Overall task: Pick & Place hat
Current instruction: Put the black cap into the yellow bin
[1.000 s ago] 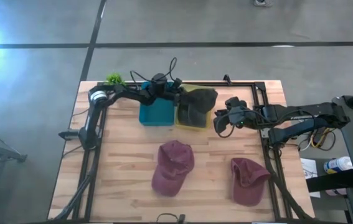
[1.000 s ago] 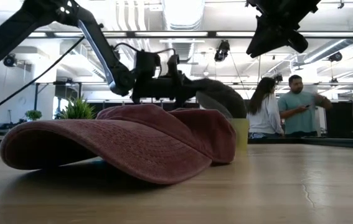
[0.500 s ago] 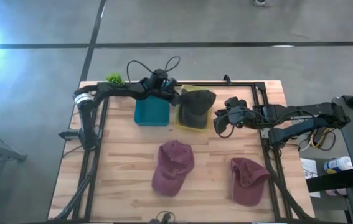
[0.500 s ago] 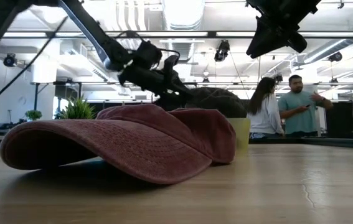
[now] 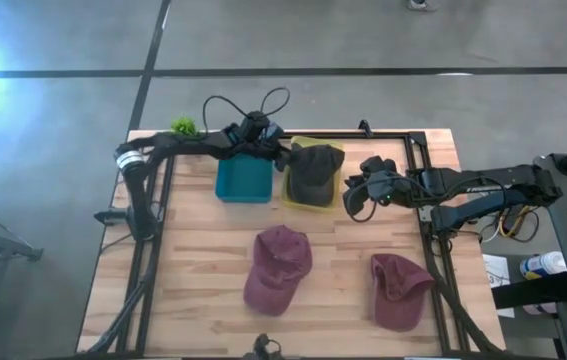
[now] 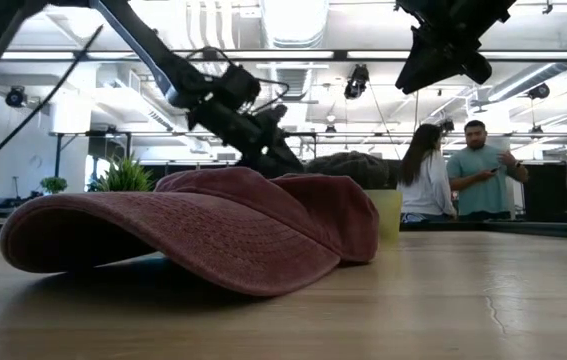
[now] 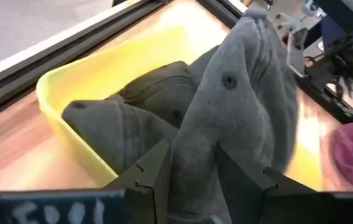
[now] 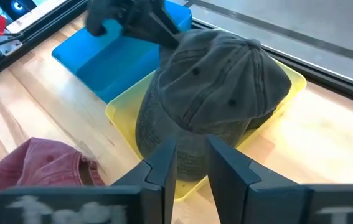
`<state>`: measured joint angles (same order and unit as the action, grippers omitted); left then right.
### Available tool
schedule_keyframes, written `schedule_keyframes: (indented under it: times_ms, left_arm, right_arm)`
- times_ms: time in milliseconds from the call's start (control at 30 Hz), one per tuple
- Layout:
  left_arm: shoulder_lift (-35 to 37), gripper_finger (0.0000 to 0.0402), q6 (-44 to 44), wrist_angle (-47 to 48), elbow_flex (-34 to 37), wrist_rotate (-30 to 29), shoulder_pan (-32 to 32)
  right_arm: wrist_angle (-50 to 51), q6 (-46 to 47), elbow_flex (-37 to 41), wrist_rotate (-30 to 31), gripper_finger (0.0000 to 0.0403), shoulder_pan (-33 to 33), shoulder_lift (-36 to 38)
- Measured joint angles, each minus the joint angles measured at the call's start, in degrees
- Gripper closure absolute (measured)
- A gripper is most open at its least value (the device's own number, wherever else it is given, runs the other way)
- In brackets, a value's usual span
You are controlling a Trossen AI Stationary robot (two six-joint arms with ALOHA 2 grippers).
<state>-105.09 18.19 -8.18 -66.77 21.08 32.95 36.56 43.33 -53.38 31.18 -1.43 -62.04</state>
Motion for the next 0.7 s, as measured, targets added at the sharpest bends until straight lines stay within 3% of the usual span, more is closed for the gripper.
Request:
schedule_keyframes:
  times_ms: [300,467,600,700]
  left_arm:
    - [-10.25,0.028,-8.03,-0.2,-11.85,0.21,-0.55]
    - [-14.63,0.028,-8.91,15.14,-19.72,-2.2,-0.22]
    - [-14.0,0.028,-13.85,29.39,-24.35,-8.07,-0.4]
    - [-12.01,0.028,-17.23,32.49,-24.84,-12.8,-0.76]
  right_arm:
    - [-0.03,1.43,0.01,-0.04,0.0326,0.0,0.0]
    - [0.02,2.67,0.03,-0.09,0.0317,-0.07,0.0]
    - [0.14,2.57,0.03,-0.09,0.031,-0.04,0.0]
    - [0.21,1.34,0.03,0.09,0.0306,0.0,0.0]
